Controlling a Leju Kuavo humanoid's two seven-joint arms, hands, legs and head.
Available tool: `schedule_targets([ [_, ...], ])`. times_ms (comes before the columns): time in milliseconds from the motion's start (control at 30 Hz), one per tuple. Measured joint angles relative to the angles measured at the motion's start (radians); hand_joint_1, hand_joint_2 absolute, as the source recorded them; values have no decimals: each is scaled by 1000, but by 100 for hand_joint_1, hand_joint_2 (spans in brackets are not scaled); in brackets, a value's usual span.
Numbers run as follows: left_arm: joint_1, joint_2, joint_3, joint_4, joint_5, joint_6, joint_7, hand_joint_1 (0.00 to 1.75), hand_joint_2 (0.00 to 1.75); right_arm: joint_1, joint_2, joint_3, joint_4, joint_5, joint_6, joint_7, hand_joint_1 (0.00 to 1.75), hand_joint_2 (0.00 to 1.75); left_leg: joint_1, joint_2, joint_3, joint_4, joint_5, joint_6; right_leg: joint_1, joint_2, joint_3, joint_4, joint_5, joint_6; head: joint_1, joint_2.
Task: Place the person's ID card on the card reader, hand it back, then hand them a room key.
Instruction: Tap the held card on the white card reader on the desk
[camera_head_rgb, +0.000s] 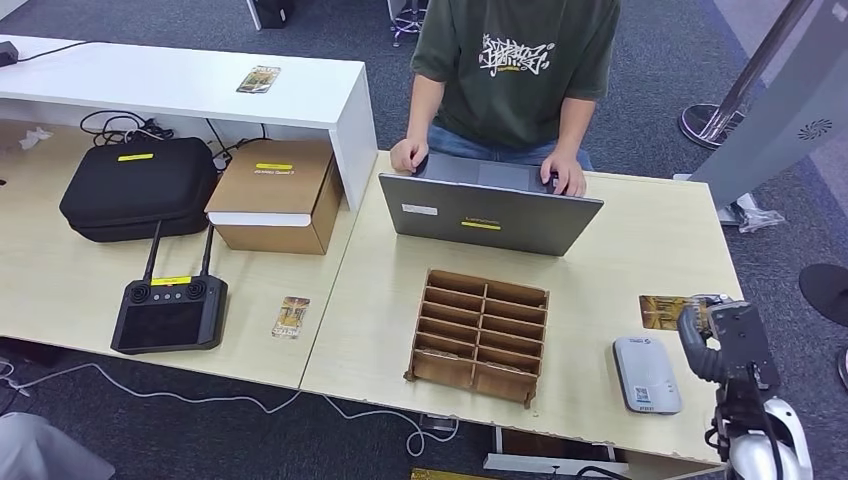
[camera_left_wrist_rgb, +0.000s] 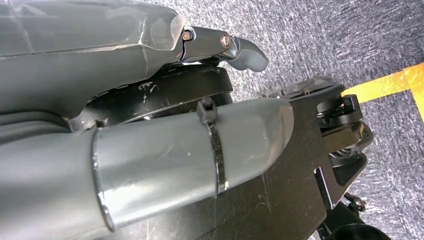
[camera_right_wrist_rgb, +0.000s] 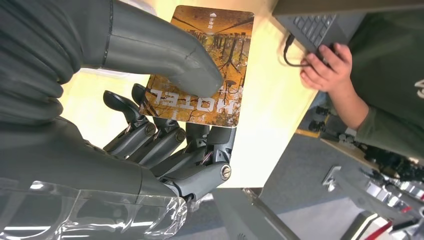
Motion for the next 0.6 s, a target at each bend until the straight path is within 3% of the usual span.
schedule_targets([
  [600,7,2,0,0,2,-3,4,0,0,34,-1,-130,8,15,10,-5,175,175,0,1,0,0,0,0,0,0,0,0,0,0,0,0],
])
